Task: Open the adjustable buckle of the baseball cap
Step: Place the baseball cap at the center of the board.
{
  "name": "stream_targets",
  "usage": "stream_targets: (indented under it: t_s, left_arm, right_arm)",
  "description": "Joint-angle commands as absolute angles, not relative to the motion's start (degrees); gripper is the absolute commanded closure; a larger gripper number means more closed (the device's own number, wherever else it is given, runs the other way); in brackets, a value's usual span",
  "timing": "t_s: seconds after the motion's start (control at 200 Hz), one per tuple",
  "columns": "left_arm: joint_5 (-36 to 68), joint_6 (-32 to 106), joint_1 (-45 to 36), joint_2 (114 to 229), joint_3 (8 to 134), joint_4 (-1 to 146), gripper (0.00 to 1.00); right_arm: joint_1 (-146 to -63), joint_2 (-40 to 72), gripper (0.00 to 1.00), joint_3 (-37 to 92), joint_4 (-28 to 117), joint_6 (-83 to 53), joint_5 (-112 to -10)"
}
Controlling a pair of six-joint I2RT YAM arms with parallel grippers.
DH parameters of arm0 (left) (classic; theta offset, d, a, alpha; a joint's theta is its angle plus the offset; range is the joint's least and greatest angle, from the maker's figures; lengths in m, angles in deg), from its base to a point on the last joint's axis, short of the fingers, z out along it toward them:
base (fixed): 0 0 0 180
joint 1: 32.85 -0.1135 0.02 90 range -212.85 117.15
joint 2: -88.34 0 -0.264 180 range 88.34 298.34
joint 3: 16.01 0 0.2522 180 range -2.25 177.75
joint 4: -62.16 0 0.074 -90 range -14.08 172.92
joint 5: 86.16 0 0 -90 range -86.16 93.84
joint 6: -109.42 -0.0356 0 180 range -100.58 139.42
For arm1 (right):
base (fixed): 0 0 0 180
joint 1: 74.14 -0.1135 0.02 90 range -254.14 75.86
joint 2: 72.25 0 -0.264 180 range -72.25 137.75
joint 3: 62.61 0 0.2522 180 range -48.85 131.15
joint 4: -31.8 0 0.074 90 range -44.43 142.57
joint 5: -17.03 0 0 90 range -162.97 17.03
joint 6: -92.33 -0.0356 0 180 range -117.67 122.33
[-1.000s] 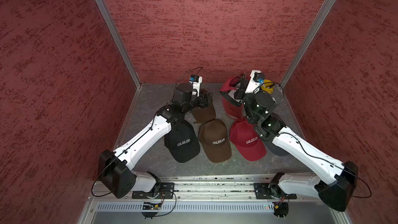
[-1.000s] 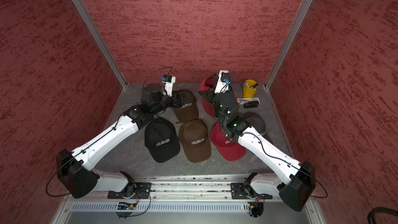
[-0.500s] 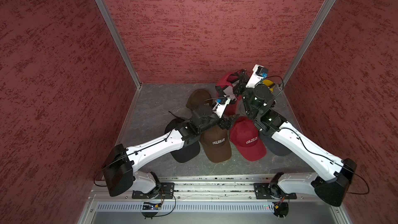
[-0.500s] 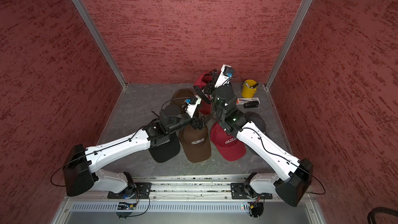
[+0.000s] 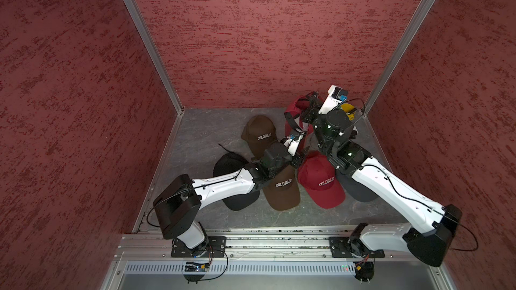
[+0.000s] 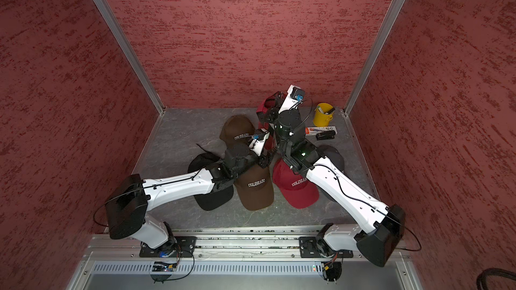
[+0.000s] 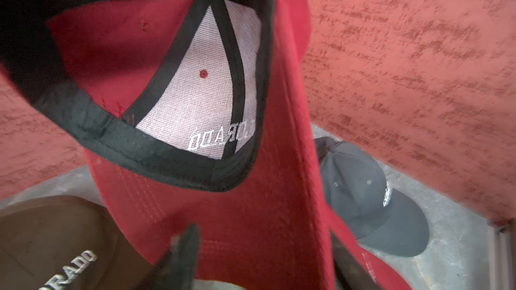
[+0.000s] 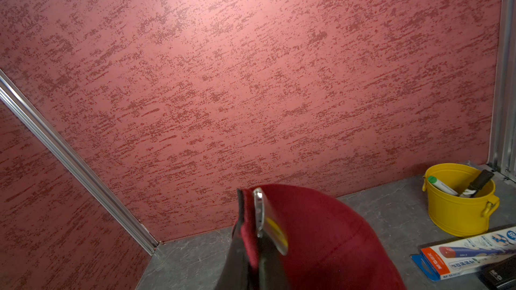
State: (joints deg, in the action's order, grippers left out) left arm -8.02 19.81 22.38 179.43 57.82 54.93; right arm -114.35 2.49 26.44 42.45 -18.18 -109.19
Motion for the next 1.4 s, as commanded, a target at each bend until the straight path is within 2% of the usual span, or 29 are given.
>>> stream_targets:
  t_s: [0.0, 0.075, 0.135, 0.165, 0.21, 0.376, 0.616, 0.731, 0.892, 0.997, 1.182, 1.202, 1.217, 1.232, 1.257, 1.398]
  left_arm:
    - [-9.15, 19.28, 21.91, 179.03, 59.83, 55.61, 0.67]
    - [-8.99, 19.43, 21.65, 178.54, 59.84, 56.17, 0.88]
    - [-8.65, 19.67, 21.56, 178.25, 60.11, 57.28, 1.0]
    - [-8.15, 19.76, 21.54, 178.13, 60.31, 57.91, 1.0]
    - [-7.16, 20.08, 21.35, 177.95, 60.66, 58.96, 1.0]
    - [-0.23, 23.96, 19.0, 177.9, 62.86, 63.12, 1.0]
    - [17.77, 35.94, 10.36, 183.46, 69.64, 66.88, 1.0]
    - [27.46, 43.45, 6.34, 189.75, 73.84, 65.04, 1.0]
    - [34.86, 55.49, 3.02, 201.14, 80.21, 58.61, 1.0]
    - [37.2, 63.49, 1.96, 208.51, 84.64, 53.71, 1.0]
    - [36.16, 65.92, 3.22, 214.35, 88.53, 56.28, 1.0]
    - [35.67, 65.84, 3.38, 214.45, 88.47, 57.07, 0.93]
    - [35.05, 65.83, 3.44, 214.39, 88.33, 57.93, 0.85]
    - [34.33, 65.82, 3.59, 214.18, 88.16, 58.96, 0.72]
    - [33.08, 65.63, 3.9, 213.93, 87.81, 60.81, 0.61]
    - [27.57, 64.06, 4.92, 212.33, 86.88, 70.49, 0.35]
  right_arm:
    - [-114.65, 1.28, 1.0, 26.75, 41.9, -19.46, -109.18]
    - [-114.63, 1.06, 1.0, 26.1, 41.72, -19.64, -109.58]
    - [-114.56, 1.01, 1.0, 25.48, 41.55, -19.49, -109.79]
    - [-114.53, 0.98, 1.0, 25.22, 41.59, -19.31, -109.87]
    - [-114.57, 1.01, 0.89, 24.94, 41.52, -18.58, -109.88]
    - [-113.55, -1.24, 0.64, 23.06, 41.0, -13.73, -110.87]
    - [-109.8, -12.04, 0.42, 17.96, 41.5, -6.54, -113.93]
    - [-109.21, -17.35, 0.36, 15.08, 43.05, -5.07, -114.89]
    - [-109.12, -22.33, 0.35, 11.02, 46.37, -7.49, -113.65]
    - [-109.11, -23.84, 0.34, 9.58, 48.95, -9.01, -111.81]
    - [-109.12, -25.02, 0.33, 7.68, 52.35, -10.12, -109.2]
    - [-109.12, -25.1, 0.33, 7.52, 52.69, -10.29, -109.12]
    - [-109.12, -25.07, 0.33, 7.45, 52.9, -10.37, -109.01]
    - [-109.12, -25.1, 0.33, 7.39, 53.06, -10.44, -108.94]
    - [-109.12, -25.21, 0.33, 7.09, 53.27, -10.49, -108.71]
    - [-109.12, -25.06, 0.33, 5.84, 53.3, -10.52, -107.7]
